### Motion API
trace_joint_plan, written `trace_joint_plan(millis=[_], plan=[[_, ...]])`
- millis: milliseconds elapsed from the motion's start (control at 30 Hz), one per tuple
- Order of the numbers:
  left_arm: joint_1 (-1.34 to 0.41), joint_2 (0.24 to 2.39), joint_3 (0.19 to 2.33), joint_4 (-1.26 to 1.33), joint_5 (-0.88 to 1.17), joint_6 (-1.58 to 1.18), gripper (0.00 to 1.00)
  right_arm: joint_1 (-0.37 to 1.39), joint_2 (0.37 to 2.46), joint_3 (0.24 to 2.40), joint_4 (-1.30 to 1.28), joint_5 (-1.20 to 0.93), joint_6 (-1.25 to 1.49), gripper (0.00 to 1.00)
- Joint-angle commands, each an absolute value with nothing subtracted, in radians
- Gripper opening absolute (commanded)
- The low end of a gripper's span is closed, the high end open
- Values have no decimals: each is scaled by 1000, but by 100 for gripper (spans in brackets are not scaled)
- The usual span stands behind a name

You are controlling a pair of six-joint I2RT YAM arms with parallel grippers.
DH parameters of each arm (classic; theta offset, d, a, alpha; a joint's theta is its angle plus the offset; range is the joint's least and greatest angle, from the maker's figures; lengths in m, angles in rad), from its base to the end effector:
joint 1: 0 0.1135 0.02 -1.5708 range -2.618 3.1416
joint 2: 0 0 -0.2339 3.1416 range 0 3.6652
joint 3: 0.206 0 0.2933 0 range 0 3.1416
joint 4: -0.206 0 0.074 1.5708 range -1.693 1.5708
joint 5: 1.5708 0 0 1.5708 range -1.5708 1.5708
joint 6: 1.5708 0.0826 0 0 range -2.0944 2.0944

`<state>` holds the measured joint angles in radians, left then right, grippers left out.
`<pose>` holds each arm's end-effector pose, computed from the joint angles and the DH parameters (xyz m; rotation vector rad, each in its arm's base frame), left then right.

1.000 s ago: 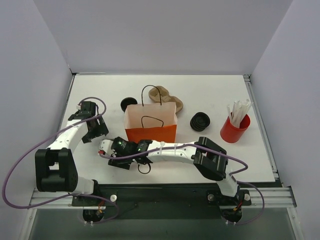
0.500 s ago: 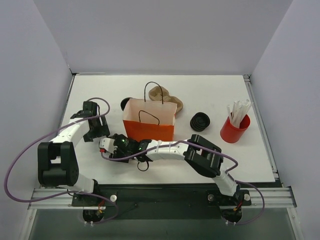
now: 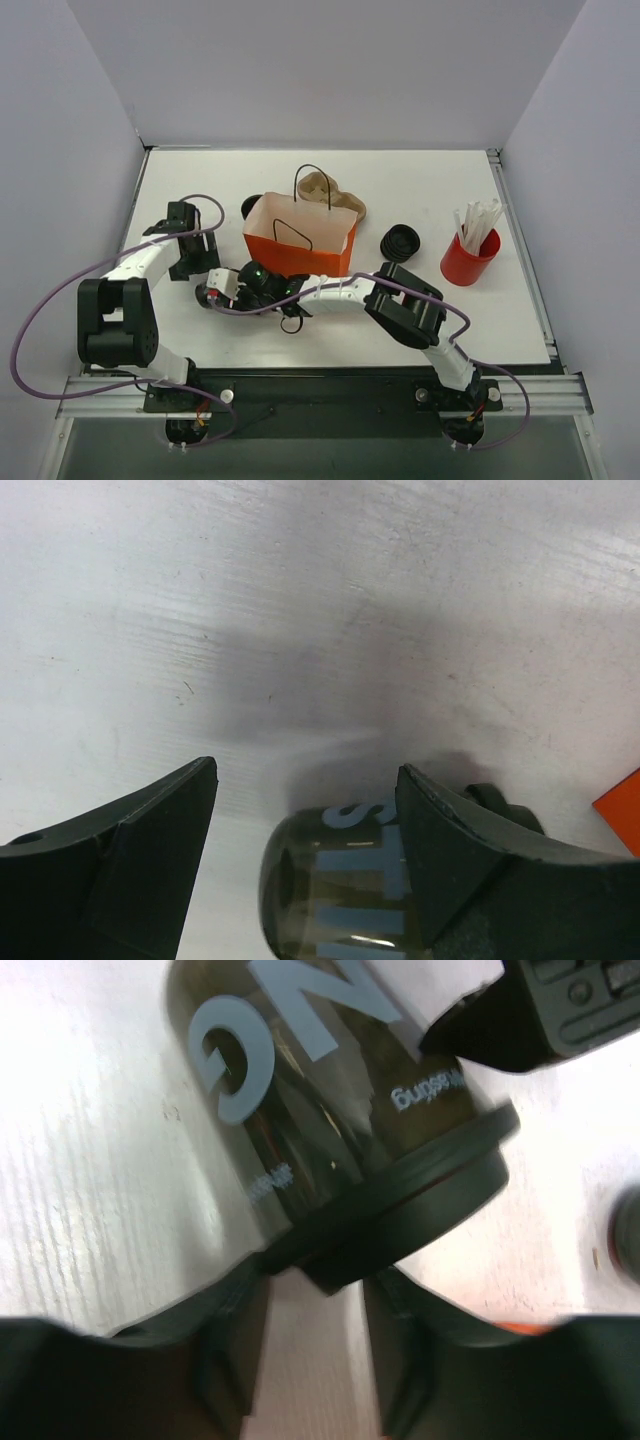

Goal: Pack the takeout coffee

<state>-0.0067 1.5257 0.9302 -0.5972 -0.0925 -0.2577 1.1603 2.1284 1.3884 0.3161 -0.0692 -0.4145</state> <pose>0.3385 0.0054 0.0906 -0.3689 2.7296 0.0569 0.2098 0.4963 0.0984 -1.4742 1.4041 0.5445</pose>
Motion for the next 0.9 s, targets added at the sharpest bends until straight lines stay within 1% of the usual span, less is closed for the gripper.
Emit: trace_joint_plan(millis=[0, 167, 233, 267, 333, 467, 600, 700, 733, 767, 867], plan=[[-6, 1523, 943, -581, -94, -247, 82, 1170, 2126, 1367, 442, -120, -405, 35], [-6, 1494, 907, -581, -109, -262, 82, 1172, 2120, 1356, 485, -101, -391, 14], [-6, 1480, 899, -587, -110, -271, 82, 1177, 2109, 1345, 508, -94, -390, 9], [-6, 1477, 897, -592, -115, -275, 82, 1178, 2105, 1342, 514, -94, -384, 4], [-5, 1465, 899, -595, -118, -282, 82, 1181, 2094, 1339, 509, -97, -380, 0], [-6, 1445, 922, -621, -139, -301, 82, 1193, 2051, 1324, 466, -81, -384, 0], [-6, 1437, 1006, -667, -216, -377, 84, 1213, 1970, 1302, 322, -34, -374, 0], [-6, 1436, 1087, -696, -227, -441, 85, 1233, 1858, 1250, 159, -3, -358, 0], [-6, 1434, 1107, -703, -222, -455, 85, 1238, 1829, 1241, 119, 36, -350, 0], [-9, 1431, 1132, -700, -218, -478, 85, 1249, 1771, 1227, 30, 49, -339, 0], [-35, 1427, 1150, -686, -216, -503, 85, 1279, 1649, 1203, -128, 83, -279, 0]])
